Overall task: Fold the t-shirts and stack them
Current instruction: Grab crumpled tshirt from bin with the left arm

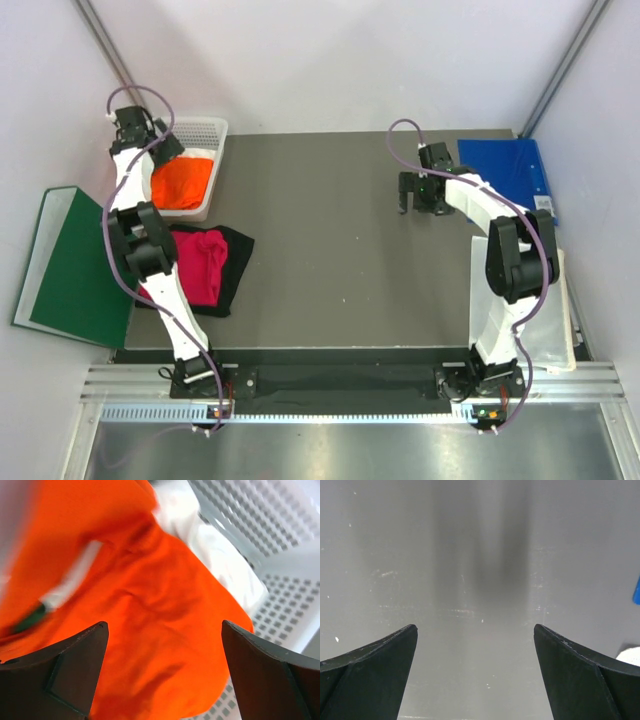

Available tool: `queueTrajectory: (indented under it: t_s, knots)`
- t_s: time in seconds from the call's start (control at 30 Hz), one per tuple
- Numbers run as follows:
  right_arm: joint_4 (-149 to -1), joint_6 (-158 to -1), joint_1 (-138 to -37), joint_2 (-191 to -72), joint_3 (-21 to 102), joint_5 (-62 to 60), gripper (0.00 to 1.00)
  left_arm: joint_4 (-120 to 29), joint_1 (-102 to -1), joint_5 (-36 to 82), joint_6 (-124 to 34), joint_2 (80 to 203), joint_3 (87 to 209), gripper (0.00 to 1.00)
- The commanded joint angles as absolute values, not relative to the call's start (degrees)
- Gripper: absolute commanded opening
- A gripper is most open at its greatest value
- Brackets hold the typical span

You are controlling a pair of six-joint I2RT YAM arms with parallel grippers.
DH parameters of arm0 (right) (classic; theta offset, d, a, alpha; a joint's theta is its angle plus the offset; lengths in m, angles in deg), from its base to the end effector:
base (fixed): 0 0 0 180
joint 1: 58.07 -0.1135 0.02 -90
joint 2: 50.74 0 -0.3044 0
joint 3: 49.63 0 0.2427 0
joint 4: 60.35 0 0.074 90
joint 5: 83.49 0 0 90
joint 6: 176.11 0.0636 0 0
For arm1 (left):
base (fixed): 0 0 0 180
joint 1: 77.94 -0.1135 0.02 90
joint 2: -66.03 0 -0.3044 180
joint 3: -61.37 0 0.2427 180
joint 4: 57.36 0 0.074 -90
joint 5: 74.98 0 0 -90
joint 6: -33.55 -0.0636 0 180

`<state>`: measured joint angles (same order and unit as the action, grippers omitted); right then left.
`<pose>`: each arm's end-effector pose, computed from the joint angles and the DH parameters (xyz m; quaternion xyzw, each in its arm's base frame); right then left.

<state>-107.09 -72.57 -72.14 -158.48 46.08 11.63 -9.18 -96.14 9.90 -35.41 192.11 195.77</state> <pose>0.4101 0.0969 0.2354 0.0076 0.9622 0.0224 0.2714 0.5158 0.1756 0.3066 -0.3217 0.8460 0.0300 0.4242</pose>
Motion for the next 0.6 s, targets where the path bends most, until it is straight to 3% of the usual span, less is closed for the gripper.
queueTrajectory:
  t_s: [0.0, 0.2, 0.27, 0.3, 0.33, 0.37, 0.4, 0.57]
  knots:
    - [-104.6, -70.4, -73.3, -156.6, 47.3, 11.7, 1.00, -6.8, -96.1, 22.9, -32.0, 196.0, 195.0, 0.99]
    - [-105.3, -69.9, -73.8, -158.6, 49.4, 11.4, 1.00, -4.1, -96.1, 24.3, -32.2, 200.3, 195.5, 0.99]
    - [-105.5, -70.0, -73.8, -159.2, 49.9, 11.3, 0.99, -3.4, -96.0, 24.1, -32.9, 201.4, 195.6, 0.93]
    - [-105.5, -70.0, -73.8, -159.4, 50.1, 11.3, 1.00, -3.2, -96.1, 23.9, -33.2, 201.6, 195.6, 0.63]
    - [-105.5, -70.0, -73.9, -159.5, 50.3, 11.2, 1.00, -3.1, -96.1, 23.7, -33.2, 201.4, 195.5, 0.42]
    - [-105.4, -70.1, -73.9, -159.8, 50.4, 11.2, 1.00, -3.1, -96.1, 23.2, -33.2, 201.2, 195.4, 0.12]
    - [-105.4, -70.0, -73.9, -159.9, 50.4, 11.1, 1.00, -3.1, -96.1, 23.0, -33.0, 200.8, 195.4, 0.00]
    - [-105.3, -70.0, -74.2, -160.5, 50.4, 10.5, 1.00, -9.7, -96.1, 21.2, -32.5, 192.6, 192.4, 0.00]
